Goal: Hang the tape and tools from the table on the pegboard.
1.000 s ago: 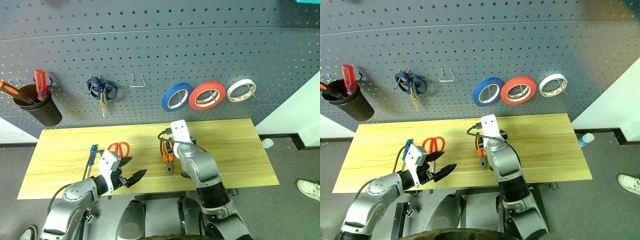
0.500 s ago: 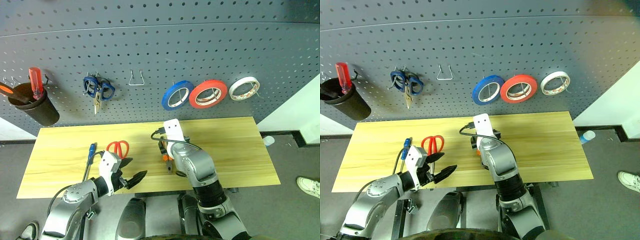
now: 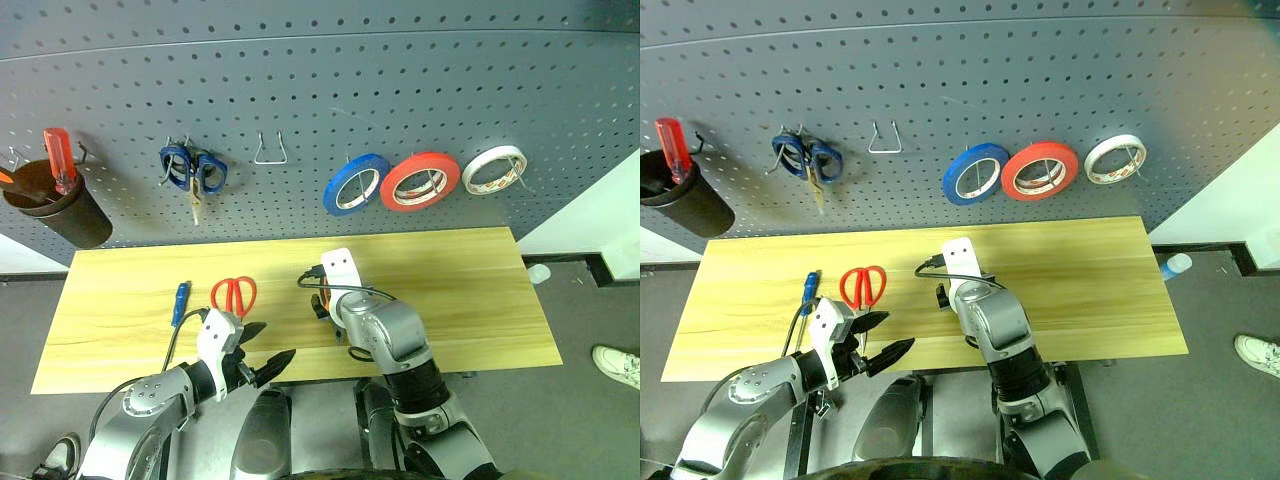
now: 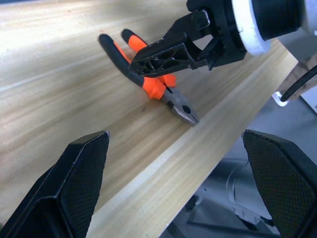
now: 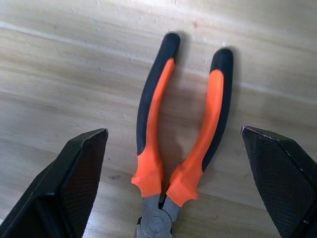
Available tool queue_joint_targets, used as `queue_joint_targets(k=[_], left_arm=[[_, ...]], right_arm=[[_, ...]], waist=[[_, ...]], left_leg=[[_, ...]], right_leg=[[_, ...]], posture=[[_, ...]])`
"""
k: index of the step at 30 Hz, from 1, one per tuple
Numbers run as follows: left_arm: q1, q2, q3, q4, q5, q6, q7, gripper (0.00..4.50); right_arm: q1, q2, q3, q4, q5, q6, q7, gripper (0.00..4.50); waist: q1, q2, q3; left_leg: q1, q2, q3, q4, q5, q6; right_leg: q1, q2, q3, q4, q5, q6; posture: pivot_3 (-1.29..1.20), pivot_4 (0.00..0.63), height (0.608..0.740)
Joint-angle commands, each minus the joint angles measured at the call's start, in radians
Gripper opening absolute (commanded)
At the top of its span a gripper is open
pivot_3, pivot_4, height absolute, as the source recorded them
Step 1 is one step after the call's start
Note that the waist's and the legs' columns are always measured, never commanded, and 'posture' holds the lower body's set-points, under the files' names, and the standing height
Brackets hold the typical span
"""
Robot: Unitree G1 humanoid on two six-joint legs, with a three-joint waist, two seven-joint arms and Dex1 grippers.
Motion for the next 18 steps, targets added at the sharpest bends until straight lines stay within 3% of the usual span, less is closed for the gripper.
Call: queue_joint_targets(k=[1, 18], left_arm=[[0.022, 0.011, 0.003, -0.05, -0.018, 0.006, -0.003, 4.5], [0.038, 0.029, 0.006, -0.074, -0.029, 0.03, -0.005, 4.5]], right_arm=[[0.1, 0.161, 0.048, -0.003, 0.015, -0.019, -0.014, 4.49], [0.111, 0.171, 0.049, -0.005, 0.055, -0.033, -0.043, 4.49]], waist=[[-0.002, 0.0, 0.005], [-0.021, -0.003, 0.02]], left_leg=[[0.0, 0.0, 0.0, 0.0, 0.0, 0.0], [-0.014, 0.0, -0.002, 0.001, 0.003, -0.006]], right_leg=[[0.0, 0.0, 0.0, 0.0, 0.0, 0.0], [-0.012, -0.001, -0.003, 0.001, 0.002, 0.003]], posture=[[0.3, 0.282, 0.727], [0.31, 0.299, 0.727]])
